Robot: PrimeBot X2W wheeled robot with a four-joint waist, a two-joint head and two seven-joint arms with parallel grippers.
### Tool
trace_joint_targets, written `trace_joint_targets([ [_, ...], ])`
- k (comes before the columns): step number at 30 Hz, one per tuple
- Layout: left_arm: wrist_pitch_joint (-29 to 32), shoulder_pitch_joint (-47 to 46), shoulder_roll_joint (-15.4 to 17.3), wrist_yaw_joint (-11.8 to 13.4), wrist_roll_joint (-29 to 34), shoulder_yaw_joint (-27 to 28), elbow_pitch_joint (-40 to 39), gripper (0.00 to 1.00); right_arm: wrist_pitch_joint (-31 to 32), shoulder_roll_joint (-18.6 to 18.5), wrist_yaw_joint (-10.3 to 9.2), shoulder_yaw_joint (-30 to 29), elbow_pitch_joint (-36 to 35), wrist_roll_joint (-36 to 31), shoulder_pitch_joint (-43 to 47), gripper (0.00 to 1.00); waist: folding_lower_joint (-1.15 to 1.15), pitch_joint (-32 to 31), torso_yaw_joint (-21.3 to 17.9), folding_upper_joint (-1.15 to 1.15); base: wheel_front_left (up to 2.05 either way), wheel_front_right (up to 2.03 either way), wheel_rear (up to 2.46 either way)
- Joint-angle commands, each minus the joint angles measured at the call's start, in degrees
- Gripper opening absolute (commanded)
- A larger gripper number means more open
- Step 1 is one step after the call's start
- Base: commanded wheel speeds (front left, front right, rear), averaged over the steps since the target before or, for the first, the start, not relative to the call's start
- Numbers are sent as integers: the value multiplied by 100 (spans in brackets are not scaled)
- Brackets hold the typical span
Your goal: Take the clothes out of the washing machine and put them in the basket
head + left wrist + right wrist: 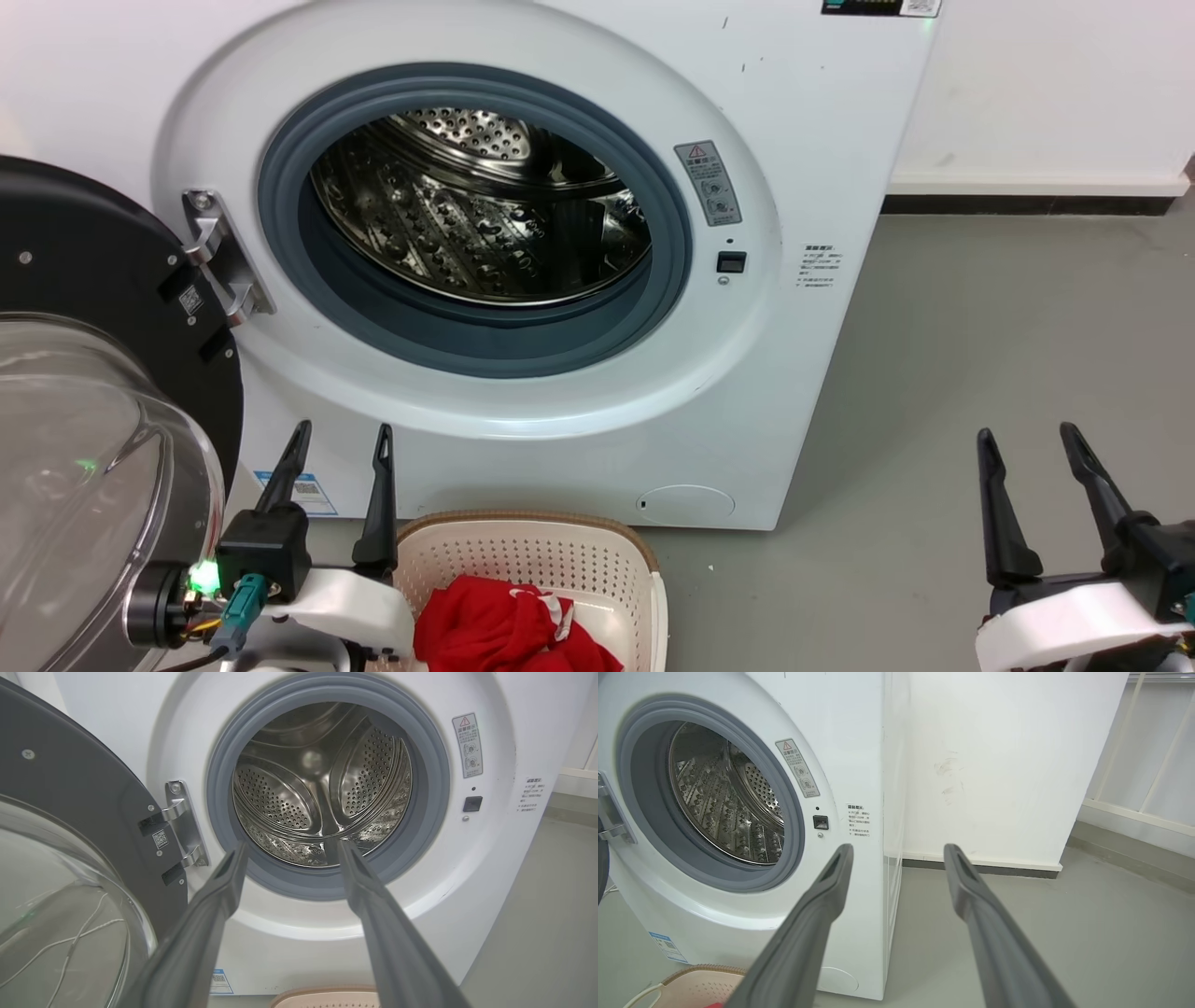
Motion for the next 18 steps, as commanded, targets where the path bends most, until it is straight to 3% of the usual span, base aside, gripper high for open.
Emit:
trace_joint_targets([
  [1, 25, 80, 28, 14, -39, 5, -2, 100, 10, 4, -4, -6, -27, 39, 74, 100, 0, -12, -13, 0, 0, 0, 0],
  [18, 48, 65, 68, 6, -240, 3, 416, 100, 121, 3, -4, 35, -91, 93, 206, 100, 0, -75, -78, 0, 0, 0, 0],
])
